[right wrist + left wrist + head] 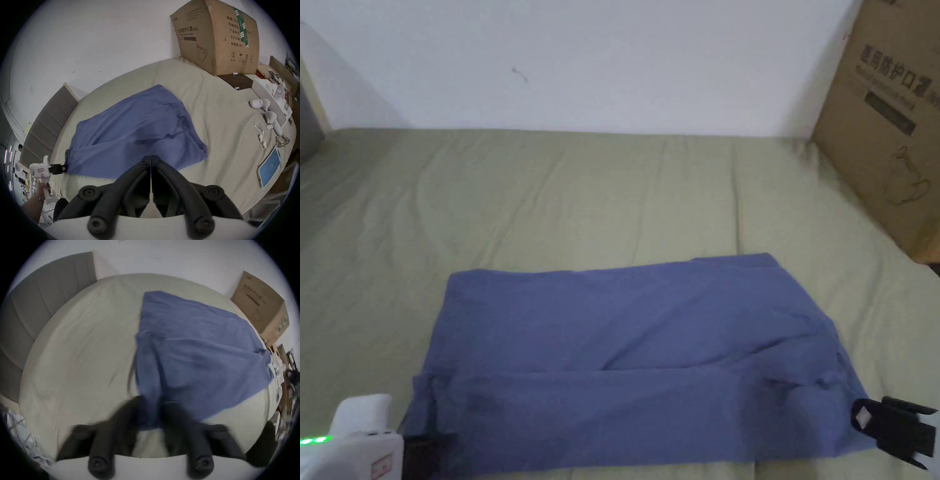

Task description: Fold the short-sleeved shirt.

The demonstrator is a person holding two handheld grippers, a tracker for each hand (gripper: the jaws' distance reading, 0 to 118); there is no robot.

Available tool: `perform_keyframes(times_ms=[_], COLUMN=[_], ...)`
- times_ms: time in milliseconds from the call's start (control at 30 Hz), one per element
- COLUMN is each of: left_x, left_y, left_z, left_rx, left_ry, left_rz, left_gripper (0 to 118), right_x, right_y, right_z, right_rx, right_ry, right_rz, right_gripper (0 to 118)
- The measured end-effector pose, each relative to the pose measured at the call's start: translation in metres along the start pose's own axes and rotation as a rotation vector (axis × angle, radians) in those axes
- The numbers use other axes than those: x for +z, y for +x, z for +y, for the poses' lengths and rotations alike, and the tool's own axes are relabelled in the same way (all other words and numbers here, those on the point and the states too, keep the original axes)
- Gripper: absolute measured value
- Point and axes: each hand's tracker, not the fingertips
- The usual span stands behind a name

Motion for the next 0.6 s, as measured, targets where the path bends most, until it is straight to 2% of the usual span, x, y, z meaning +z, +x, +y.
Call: perform_keyframes(times_ms=[33, 100, 133, 200, 233, 267, 333, 367, 400, 433, 500, 533, 567, 600], left_x=[0.005, 0.014, 0.019, 0.026, 0.031, 0.035, 0.040, 0.043, 0.040, 0.039, 0.038, 0.034, 0.032, 0.031], left_y=[0.005, 0.011, 0.011, 0.012, 0.010, 0.007, 0.001, -0.002, -0.006, -0.008, -0.011, -0.013, -0.014, -0.013], left_z=[-0.001, -0.001, 0.001, 0.004, 0.005, 0.007, 0.011, 0.014, 0.016, 0.018, 0.021, 0.020, 0.019, 0.020], left_rx=[-0.020, -0.015, 0.003, 0.015, 0.017, 0.018, 0.021, 0.011, 0.010, 0.012, 0.025, 0.023, 0.019, 0.010], left_ry=[0.010, 0.016, 0.011, 0.024, 0.045, 0.056, 0.070, 0.078, 0.078, 0.076, 0.063, 0.060, 0.058, 0.057], left_rz=[-0.023, -0.096, -0.121, -0.105, -0.090, -0.087, -0.072, -0.050, -0.045, -0.047, -0.060, -0.060, -0.059, -0.056], left_gripper=[4, 3, 3, 3, 3, 3, 3, 3, 3, 3, 3, 3, 3, 3], right_x=[-0.005, -0.022, -0.031, -0.055, -0.070, -0.085, -0.103, -0.113, -0.122, -0.128, -0.135, -0.135, -0.132, -0.126], right_y=[0.006, 0.024, 0.033, 0.053, 0.064, 0.074, 0.090, 0.097, 0.102, 0.105, 0.105, 0.099, 0.090, 0.082], right_z=[0.003, 0.010, 0.015, 0.022, 0.026, 0.026, 0.029, 0.029, 0.031, 0.032, 0.032, 0.031, 0.031, 0.029], right_rx=[-0.005, -0.029, -0.038, -0.044, -0.056, -0.073, -0.127, -0.131, -0.137, -0.136, -0.089, -0.035, 0.054, 0.092], right_ry=[0.002, -0.008, -0.019, -0.082, -0.151, -0.215, -0.189, -0.238, -0.269, -0.290, -0.339, -0.353, -0.339, -0.315], right_rz=[-0.008, -0.059, -0.086, -0.104, -0.142, -0.176, -0.220, -0.235, -0.251, -0.261, -0.271, -0.308, -0.369, -0.312], right_gripper=[0, 4, 30, 102, 118, 117, 117, 116, 110, 89, 63, 32, 4, 4])
